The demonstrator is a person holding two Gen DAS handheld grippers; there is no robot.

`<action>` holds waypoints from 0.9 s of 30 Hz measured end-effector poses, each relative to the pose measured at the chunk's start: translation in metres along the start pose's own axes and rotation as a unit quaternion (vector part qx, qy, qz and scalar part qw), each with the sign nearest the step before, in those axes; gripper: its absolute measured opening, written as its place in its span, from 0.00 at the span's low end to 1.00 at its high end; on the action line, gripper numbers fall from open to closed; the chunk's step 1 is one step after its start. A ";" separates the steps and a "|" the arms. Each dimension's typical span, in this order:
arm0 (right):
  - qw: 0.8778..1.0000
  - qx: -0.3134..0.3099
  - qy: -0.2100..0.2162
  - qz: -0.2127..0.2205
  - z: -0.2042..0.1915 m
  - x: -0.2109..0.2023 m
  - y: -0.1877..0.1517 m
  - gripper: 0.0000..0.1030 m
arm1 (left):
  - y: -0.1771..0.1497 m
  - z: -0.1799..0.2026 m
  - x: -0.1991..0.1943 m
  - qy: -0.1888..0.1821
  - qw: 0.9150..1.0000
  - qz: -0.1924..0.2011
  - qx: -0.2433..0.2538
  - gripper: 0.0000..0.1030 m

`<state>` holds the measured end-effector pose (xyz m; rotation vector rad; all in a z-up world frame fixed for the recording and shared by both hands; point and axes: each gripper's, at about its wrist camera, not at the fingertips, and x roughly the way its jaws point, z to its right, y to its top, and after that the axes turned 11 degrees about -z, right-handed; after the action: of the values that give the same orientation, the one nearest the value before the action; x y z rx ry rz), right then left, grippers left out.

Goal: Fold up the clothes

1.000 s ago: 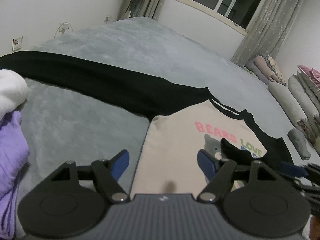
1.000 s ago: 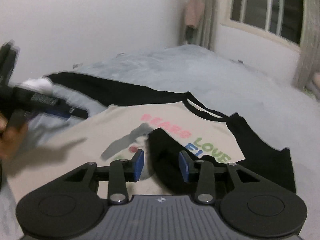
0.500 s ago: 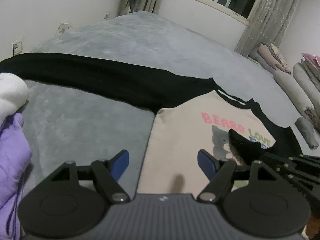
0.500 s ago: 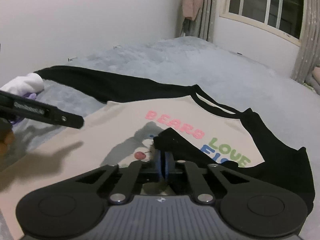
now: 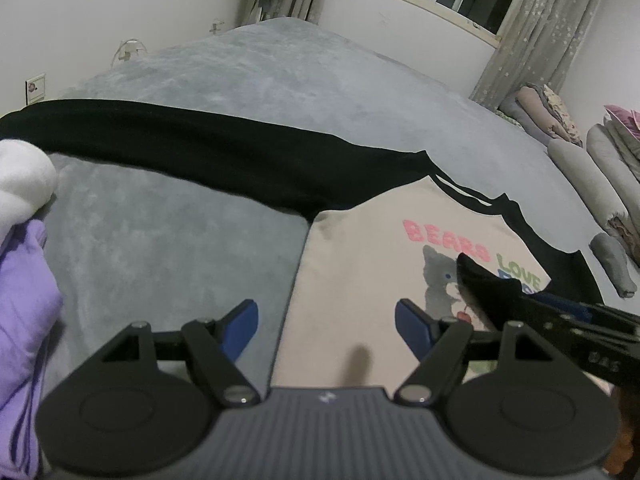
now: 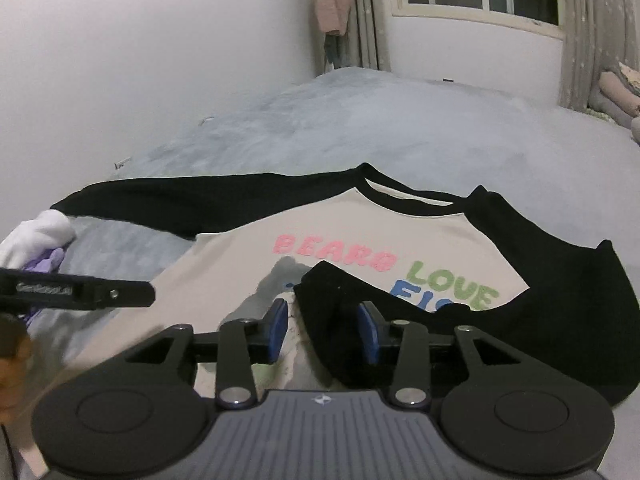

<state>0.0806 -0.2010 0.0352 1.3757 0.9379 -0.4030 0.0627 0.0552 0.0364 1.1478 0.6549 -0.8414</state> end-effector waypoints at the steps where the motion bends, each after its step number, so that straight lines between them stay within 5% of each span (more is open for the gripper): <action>1: 1.000 -0.001 -0.001 -0.004 -0.001 0.005 0.001 0.37 | 0.000 0.000 0.000 0.000 1.000 0.000 -0.001 0.72; 2: 1.000 -0.004 -0.003 -0.010 -0.003 0.010 0.002 0.33 | 0.000 -0.001 0.000 -0.001 1.000 -0.001 -0.002 0.72; 4: 1.000 -0.015 -0.011 -0.016 -0.010 0.012 0.003 0.06 | 0.001 -0.003 0.000 -0.003 1.000 -0.001 -0.005 0.72; 7: 0.999 -0.033 -0.008 -0.006 -0.023 -0.001 0.005 0.06 | 0.004 -0.008 -0.002 -0.017 1.000 -0.001 -0.023 0.72; 15: 0.998 -0.063 0.026 -0.004 -0.065 -0.036 -0.015 0.05 | 0.004 -0.028 -0.001 -0.154 0.982 -0.041 -0.105 0.69; 21: 0.998 0.003 0.056 -0.011 -0.046 -0.028 -0.032 0.06 | -0.005 -0.017 0.007 -0.177 0.976 -0.069 -0.103 0.57; 27: 0.997 -0.025 0.070 -0.024 -0.054 -0.030 -0.043 0.06 | -0.011 -0.001 0.012 -0.178 0.977 -0.077 -0.084 0.56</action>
<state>0.0138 -0.1666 0.0342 1.3512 1.0900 -0.3205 0.0593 0.0513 0.0209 0.7745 0.5093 -1.0726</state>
